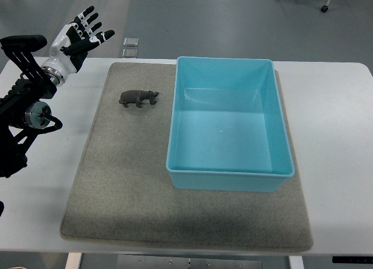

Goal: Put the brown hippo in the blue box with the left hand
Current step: 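Reach the left hand forward and down over the brown hippo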

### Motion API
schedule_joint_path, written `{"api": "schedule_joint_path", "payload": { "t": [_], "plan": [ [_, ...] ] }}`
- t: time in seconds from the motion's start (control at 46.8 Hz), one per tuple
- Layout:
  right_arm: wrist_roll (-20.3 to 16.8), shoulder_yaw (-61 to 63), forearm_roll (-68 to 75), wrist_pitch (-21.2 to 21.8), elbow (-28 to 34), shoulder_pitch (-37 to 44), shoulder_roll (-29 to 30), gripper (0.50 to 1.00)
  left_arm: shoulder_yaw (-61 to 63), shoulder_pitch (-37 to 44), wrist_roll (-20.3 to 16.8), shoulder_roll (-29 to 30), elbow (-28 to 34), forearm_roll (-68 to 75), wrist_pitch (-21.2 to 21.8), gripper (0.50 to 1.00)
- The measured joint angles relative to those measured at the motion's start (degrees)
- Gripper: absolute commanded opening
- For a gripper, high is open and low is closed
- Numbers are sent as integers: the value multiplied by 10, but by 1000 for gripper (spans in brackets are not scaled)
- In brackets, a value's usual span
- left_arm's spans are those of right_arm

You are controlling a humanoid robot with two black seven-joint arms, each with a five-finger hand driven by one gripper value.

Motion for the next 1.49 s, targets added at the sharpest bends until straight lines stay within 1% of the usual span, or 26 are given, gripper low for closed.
{"api": "schedule_joint_path", "payload": {
  "t": [0.171, 0.256, 0.342, 0.619, 0.79, 0.94, 1.495],
  "plan": [
    [0, 0, 0, 0, 0, 0, 0, 936, 3, -5, 4, 12, 0, 11, -11, 992],
    [0, 0, 0, 0, 0, 0, 0, 936, 13, -12, 5, 14, 0, 40, -12, 992],
    [0, 0, 0, 0, 0, 0, 0, 936, 26, -20, 5, 15, -4, 95, -12, 992],
    [0, 0, 0, 0, 0, 0, 0, 936, 71, -32, 9, 36, -55, 284, -14, 992],
    [0, 0, 0, 0, 0, 0, 0, 936, 114, -46, 12, 42, -56, 351, -33, 992],
    [0, 0, 0, 0, 0, 0, 0, 936, 119, -50, 12, 49, -56, 412, -48, 990],
    [0, 0, 0, 0, 0, 0, 0, 936, 119, -61, 12, 49, -57, 572, -49, 981]
  ]
}}
